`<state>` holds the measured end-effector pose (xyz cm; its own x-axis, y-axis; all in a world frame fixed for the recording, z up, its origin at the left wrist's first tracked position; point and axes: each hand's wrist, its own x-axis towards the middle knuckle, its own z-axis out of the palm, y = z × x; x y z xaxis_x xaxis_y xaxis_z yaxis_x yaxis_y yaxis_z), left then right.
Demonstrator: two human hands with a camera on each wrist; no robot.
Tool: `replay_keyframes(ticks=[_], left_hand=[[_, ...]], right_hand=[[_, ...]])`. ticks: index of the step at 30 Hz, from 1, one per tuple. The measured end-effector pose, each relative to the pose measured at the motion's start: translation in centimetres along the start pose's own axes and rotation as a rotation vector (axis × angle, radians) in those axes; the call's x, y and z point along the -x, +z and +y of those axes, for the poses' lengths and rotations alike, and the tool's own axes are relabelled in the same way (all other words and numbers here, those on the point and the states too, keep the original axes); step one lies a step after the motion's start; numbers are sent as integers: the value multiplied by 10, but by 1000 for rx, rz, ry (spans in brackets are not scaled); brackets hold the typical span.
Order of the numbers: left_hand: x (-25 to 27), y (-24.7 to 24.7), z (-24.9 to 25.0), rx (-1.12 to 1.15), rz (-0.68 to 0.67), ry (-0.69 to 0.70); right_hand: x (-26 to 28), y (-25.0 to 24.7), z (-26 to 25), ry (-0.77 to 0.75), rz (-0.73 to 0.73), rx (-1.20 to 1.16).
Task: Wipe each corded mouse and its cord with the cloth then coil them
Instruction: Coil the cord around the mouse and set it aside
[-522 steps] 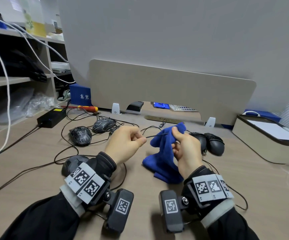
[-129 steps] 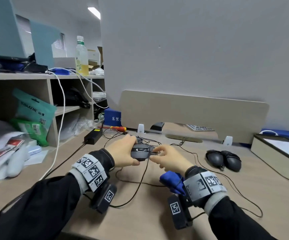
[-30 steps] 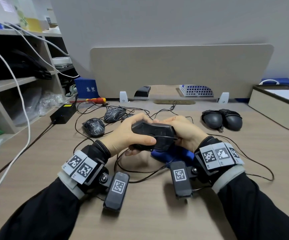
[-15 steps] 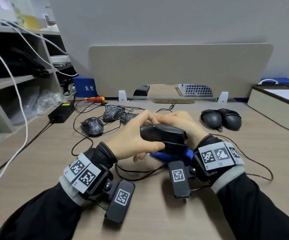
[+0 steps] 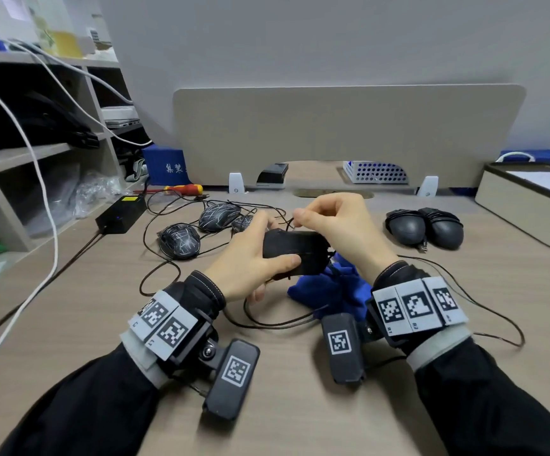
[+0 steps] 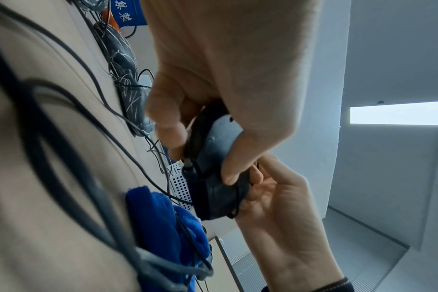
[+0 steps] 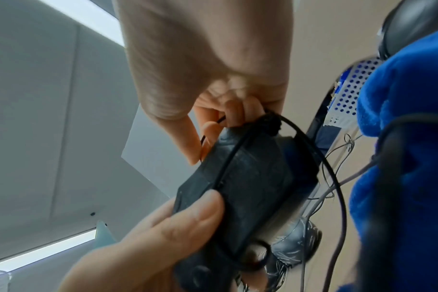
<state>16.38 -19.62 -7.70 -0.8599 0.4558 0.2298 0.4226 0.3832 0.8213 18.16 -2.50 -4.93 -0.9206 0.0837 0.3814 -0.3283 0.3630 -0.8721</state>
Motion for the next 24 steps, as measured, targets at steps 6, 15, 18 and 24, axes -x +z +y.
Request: replay_keyframes(ticks=[6,15,18,24], left_hand=[[-11,-5,-5,344,78,-237],[-14,-12,-15,683,228,-346],[-15,-15,-18,747,284,-357],[-14,-39,-23,925,207,-405]], right_hand=[[2,8,0,-48,-37,15],[7,17,6,106,-152,-5],[10,23,5,127,-273,-41],[13,26,7,233,-457,-86]])
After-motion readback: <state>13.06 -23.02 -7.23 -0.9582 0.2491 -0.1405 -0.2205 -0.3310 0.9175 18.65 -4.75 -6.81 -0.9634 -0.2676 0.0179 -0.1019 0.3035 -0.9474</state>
